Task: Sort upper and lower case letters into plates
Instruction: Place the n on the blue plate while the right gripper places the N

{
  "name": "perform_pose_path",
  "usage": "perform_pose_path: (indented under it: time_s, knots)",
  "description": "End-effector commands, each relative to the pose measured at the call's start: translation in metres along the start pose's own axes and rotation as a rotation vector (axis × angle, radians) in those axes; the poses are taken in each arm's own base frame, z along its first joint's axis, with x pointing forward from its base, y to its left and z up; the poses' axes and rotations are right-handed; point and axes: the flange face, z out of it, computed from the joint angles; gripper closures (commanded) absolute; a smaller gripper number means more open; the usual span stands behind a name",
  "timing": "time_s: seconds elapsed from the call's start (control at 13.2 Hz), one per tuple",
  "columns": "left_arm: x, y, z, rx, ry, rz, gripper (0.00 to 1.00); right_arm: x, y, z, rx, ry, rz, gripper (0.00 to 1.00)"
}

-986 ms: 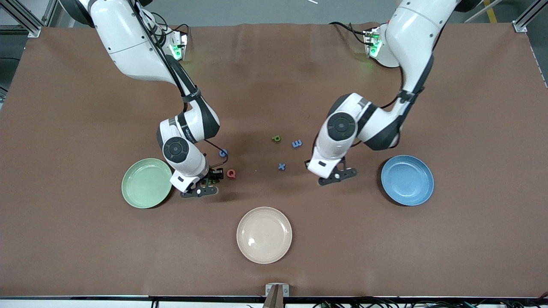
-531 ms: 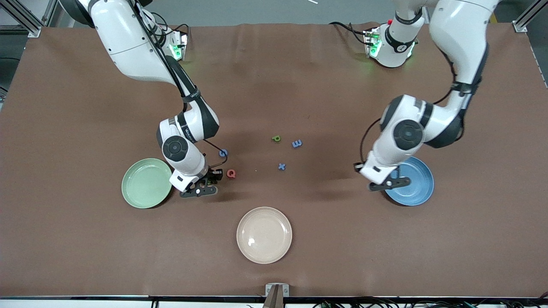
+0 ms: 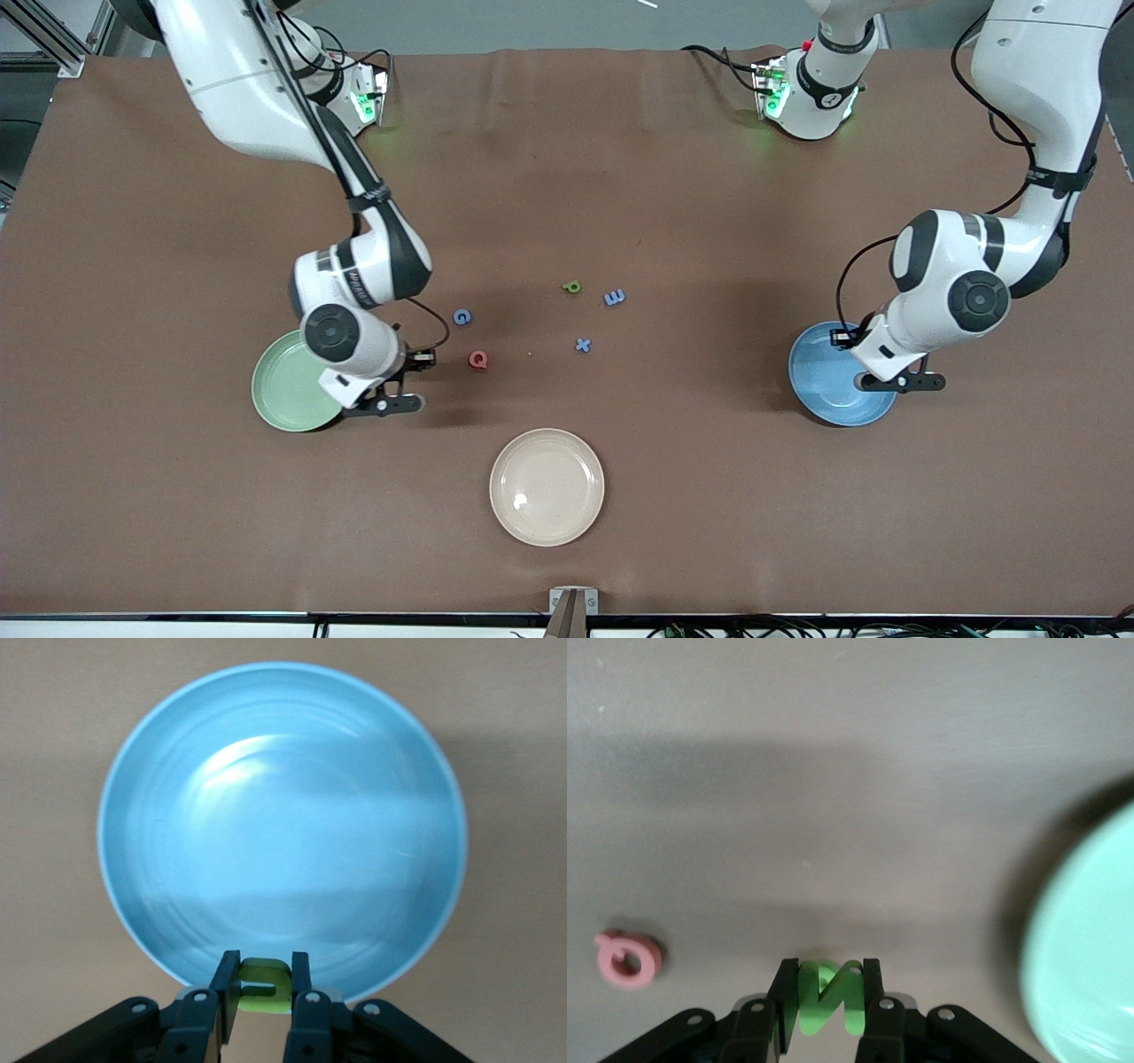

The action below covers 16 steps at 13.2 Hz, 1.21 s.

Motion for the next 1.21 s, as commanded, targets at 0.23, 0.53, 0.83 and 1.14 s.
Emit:
perform_pose_path:
  time_s: [0.23,0.53,0.83,1.14]
  knots:
    - [0.001,-0.013,0.032,0.008,0.006,0.040,0.83,-0.018,0.117,-0.014,0.036,-0.046,-0.122,1.00]
    - [0.001,-0.011,0.047,-0.001,0.004,0.044,0.83,-0.034,0.156,0.026,0.043,-0.015,-0.089,1.00]
    - [0.000,-0.011,0.051,-0.002,-0.002,0.044,0.81,-0.054,0.168,0.058,0.045,-0.028,-0.071,1.00]
    - [0.000,-0.011,0.051,-0.002,-0.002,0.044,0.76,-0.057,0.187,0.065,0.051,-0.037,-0.039,0.97]
